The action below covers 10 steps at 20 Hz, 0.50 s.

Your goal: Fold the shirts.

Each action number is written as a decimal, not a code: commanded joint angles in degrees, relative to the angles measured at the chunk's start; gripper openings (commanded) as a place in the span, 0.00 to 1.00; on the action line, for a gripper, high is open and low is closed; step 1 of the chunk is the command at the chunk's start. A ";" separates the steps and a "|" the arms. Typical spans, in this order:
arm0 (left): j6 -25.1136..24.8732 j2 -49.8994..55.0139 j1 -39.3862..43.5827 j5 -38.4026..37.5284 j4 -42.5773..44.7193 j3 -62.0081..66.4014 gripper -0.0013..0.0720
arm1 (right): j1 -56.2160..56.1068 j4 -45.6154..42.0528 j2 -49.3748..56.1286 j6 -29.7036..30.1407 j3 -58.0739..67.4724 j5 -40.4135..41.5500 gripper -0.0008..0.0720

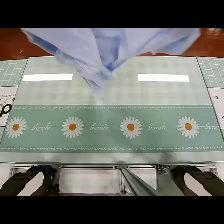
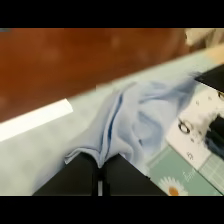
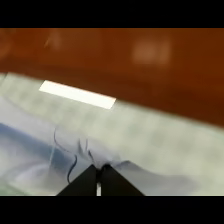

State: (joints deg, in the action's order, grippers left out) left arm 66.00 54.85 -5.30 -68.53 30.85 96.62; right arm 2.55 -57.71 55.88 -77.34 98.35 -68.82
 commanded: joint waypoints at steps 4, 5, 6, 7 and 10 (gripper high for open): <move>2.43 -13.09 -1.20 -7.96 3.06 5.07 0.05 | 0.26 -19.87 -21.24 -6.93 4.09 -0.31 0.04; 4.28 -13.86 -1.20 -11.74 3.52 5.05 0.05 | 0.26 -22.58 -23.28 -8.11 4.09 -2.01 0.04; 6.34 -14.21 -1.20 -15.65 3.76 4.96 0.05 | 0.26 -24.83 -24.70 -9.75 4.09 -4.28 0.04; 8.11 -14.36 -1.14 -18.43 3.74 4.35 0.05 | 0.26 -25.59 -25.59 -10.49 4.07 -6.97 0.04; 9.97 -15.04 -1.07 -23.34 3.67 -2.67 0.05 | 0.26 -23.61 -25.88 -10.82 3.10 -12.66 0.04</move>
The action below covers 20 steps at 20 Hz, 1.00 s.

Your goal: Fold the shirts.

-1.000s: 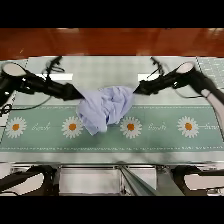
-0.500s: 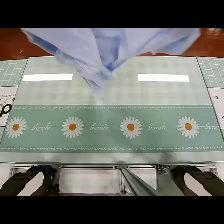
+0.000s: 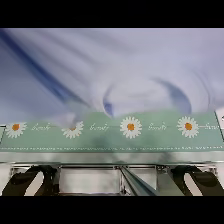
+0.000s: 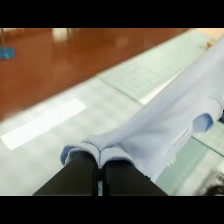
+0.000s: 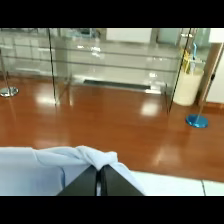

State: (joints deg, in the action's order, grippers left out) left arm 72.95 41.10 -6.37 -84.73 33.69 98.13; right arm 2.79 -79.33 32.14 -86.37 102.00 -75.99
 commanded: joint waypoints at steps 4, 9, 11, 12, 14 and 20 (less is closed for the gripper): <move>2.71 -2.21 0.07 -6.75 0.81 -23.21 0.05 | 0.02 -0.26 -2.05 -2.75 -9.35 -2.78 0.04; -3.85 3.65 6.43 11.78 0.81 -49.22 0.05 | 0.00 5.84 5.29 -2.19 -26.60 4.85 0.04; -6.03 10.25 9.35 20.26 0.83 -53.13 0.05 | -0.04 8.61 12.85 -0.76 -30.53 7.61 0.04; -7.43 14.29 9.99 24.33 0.76 -53.13 0.05 | -0.04 9.46 17.22 0.22 -31.19 9.18 0.04; -7.61 21.62 9.64 32.09 0.76 -51.04 0.05 | -0.04 10.80 26.51 1.01 -31.10 14.25 0.04; -7.78 40.68 8.22 34.38 0.79 -36.50 0.05 | 0.02 17.75 49.20 0.94 -25.83 20.94 0.09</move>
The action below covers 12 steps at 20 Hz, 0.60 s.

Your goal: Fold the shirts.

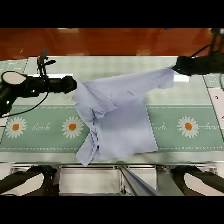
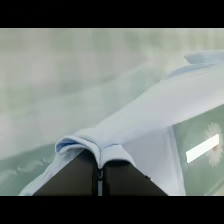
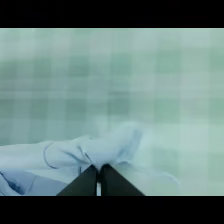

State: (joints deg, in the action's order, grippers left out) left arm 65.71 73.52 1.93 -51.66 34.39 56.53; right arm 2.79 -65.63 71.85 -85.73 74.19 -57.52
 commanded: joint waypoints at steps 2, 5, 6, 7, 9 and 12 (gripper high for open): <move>-0.55 12.37 0.00 -4.33 0.09 7.34 0.05 | 0.33 3.74 12.09 0.44 3.15 -0.09 0.57; -0.59 14.23 -0.15 -8.94 0.79 7.52 0.05 | 4.46 0.87 10.47 1.55 3.39 -14.69 0.57; -0.57 14.16 -0.24 -9.29 1.22 7.52 0.05 | 5.99 -0.98 8.70 1.49 1.25 -19.58 0.57; -0.57 14.14 -0.24 -9.44 1.36 7.52 0.05 | 7.08 -1.81 6.36 1.51 -2.58 -22.91 0.57; -0.57 14.16 -0.24 -9.38 1.40 7.52 0.05 | 7.74 -0.76 -0.68 1.53 -14.95 -24.83 0.57; -0.55 14.16 -0.22 -9.49 1.40 7.52 0.05 | 6.01 5.35 -11.78 1.92 -34.14 -24.90 0.57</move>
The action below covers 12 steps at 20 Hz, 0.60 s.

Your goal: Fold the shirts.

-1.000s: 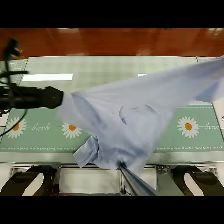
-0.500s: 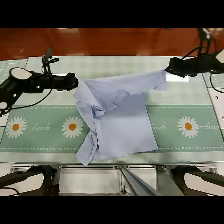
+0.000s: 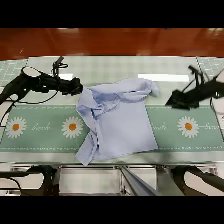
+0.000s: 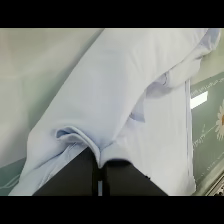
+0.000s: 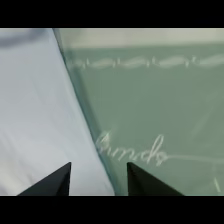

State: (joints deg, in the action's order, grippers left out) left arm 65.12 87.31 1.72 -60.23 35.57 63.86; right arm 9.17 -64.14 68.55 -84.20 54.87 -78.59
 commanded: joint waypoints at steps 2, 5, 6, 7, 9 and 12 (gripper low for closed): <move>0.04 0.37 0.17 -0.92 0.22 0.20 0.05 | -2.29 5.66 -13.27 -0.66 -24.24 -4.55 0.57; 0.04 0.39 0.46 -0.90 0.22 0.20 0.05 | -6.62 8.33 -14.99 -1.86 -31.69 -2.69 0.57; 0.04 0.37 0.46 -0.92 0.22 0.20 0.05 | -8.66 8.74 -14.78 -2.58 -32.41 -1.03 0.57; 0.04 0.37 0.46 -0.92 0.22 0.20 0.05 | -10.86 9.01 -14.45 -3.43 -32.50 0.24 0.57; 0.04 0.37 0.46 -0.98 0.20 0.20 0.05 | -14.75 11.06 -12.70 -3.67 -32.50 2.86 0.57; 0.04 0.37 0.46 -0.94 0.20 0.20 0.05 | -18.56 15.13 -8.11 -3.48 -32.48 8.04 0.57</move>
State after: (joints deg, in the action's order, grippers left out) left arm 65.17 87.64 2.13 -61.21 35.79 64.03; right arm -5.50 -52.95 57.69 -87.29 23.42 -75.37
